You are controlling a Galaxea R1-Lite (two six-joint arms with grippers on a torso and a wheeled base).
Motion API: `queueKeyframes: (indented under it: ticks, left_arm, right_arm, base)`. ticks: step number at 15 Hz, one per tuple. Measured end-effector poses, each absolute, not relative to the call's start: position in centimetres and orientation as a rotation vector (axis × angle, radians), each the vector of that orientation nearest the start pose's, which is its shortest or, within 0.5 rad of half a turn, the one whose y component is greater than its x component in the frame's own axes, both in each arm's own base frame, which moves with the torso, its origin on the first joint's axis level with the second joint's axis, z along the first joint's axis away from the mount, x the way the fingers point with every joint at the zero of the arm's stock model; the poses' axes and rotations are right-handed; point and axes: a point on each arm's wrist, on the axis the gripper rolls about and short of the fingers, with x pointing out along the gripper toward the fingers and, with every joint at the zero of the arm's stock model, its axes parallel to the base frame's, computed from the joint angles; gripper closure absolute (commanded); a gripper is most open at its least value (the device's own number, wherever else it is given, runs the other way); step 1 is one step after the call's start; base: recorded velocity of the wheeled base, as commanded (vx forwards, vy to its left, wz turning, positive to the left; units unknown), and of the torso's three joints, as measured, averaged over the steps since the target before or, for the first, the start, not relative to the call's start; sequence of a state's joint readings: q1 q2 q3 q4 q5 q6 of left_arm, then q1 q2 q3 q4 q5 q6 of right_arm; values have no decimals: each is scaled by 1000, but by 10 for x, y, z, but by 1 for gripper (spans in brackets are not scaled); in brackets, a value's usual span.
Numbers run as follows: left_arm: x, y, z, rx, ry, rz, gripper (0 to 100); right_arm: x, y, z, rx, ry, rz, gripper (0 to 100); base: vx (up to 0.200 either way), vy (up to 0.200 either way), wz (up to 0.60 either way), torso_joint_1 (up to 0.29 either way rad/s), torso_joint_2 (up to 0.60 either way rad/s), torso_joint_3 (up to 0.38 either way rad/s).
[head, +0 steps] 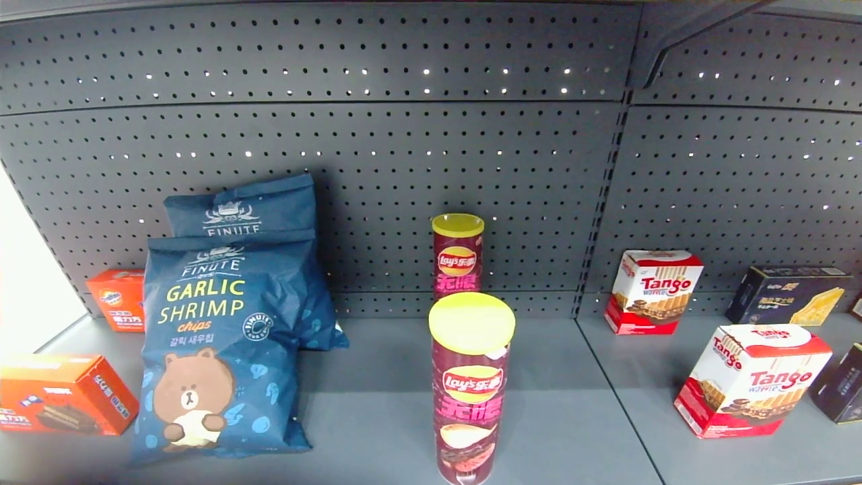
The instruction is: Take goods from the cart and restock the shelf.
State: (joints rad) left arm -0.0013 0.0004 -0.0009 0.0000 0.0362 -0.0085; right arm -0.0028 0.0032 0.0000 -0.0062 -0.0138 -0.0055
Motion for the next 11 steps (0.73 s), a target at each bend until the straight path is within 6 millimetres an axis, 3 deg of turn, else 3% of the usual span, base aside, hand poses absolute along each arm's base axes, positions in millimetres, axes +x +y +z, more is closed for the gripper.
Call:
queueKeyframes:
  ticks: [11]
  left_arm:
    - [-23,1,76,-8,-1,33,0]
  right_arm:
    - [-23,0,76,-6,-3,-16,0]
  base:
    - [0,0,0,0,0,0]
